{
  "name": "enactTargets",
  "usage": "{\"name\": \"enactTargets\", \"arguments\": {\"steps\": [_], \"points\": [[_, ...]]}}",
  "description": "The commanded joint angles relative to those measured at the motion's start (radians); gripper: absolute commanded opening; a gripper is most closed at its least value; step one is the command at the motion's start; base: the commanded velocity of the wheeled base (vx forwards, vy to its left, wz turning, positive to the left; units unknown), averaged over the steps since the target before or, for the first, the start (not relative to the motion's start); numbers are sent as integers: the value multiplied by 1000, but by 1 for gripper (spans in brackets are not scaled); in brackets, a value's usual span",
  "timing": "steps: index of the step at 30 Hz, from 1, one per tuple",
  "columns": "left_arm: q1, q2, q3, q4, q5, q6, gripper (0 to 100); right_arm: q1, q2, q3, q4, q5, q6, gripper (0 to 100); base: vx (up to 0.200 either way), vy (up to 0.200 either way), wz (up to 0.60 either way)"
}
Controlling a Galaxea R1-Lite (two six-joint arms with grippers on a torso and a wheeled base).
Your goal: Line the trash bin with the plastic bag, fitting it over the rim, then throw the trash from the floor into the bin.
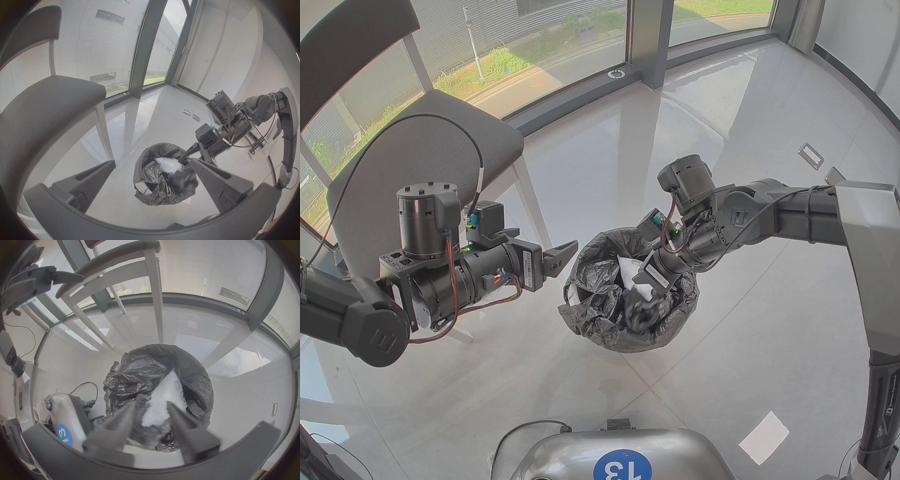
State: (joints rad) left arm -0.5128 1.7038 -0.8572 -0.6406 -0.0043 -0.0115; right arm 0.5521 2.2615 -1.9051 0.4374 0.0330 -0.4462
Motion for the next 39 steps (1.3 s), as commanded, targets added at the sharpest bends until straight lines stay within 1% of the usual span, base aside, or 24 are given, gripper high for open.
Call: {"name": "enactTargets", "arguments": {"steps": [1, 7, 11, 15, 16, 17, 21, 25, 29, 32, 34, 36, 39], "points": [[3, -4, 3, -1, 0, -1, 100, -4, 38, -31, 0, -4, 3, 100, 0, 0, 0], [3, -12, 14, -1, 1, 1, 100, -9, 29, -46, 0, -10, 6, 100, 0, 0, 0], [3, -12, 15, 4, 4, -4, 100, -9, -33, -29, 7, -13, 18, 100, 0, 0, 0], [3, -13, 24, 21, 9, -13, 100, -6, -120, 12, 14, -15, 87, 100, 0, 0, 0], [3, -13, 24, 21, 9, -13, 100, -6, -120, 12, 14, -15, 87, 100, 0, 0, 0], [3, -15, 35, 29, 15, -13, 100, -8, -158, 31, 26, -16, 107, 100, 0, 0, 0], [-6, -35, 44, 125, 61, -15, 100, -23, -303, 116, 106, -42, 195, 100, 0, 0, 0], [-9, -50, 37, 236, 121, -18, 100, -55, -438, 218, 119, -68, 281, 100, 0, 0, 0], [-7, -56, 32, 300, 148, -33, 100, -84, -551, 308, 121, -82, 313, 100, 0, 0, 0], [0, -53, 40, 319, 153, -44, 100, -112, -649, 405, 115, -133, 346, 100, 0, 0, 0], [0, -52, 43, 319, 155, -58, 100, -116, -685, 431, 115, -150, 369, 100, 0, 0, 0], [-1, -61, 41, 319, 156, -108, 100, -120, -763, 498, 118, -185, 432, 100, 0, 0, 0], [-1, -104, 46, 317, 158, -145, 100, -123, -859, 586, 116, -228, 478, 100, 0, 0, 0]]}}
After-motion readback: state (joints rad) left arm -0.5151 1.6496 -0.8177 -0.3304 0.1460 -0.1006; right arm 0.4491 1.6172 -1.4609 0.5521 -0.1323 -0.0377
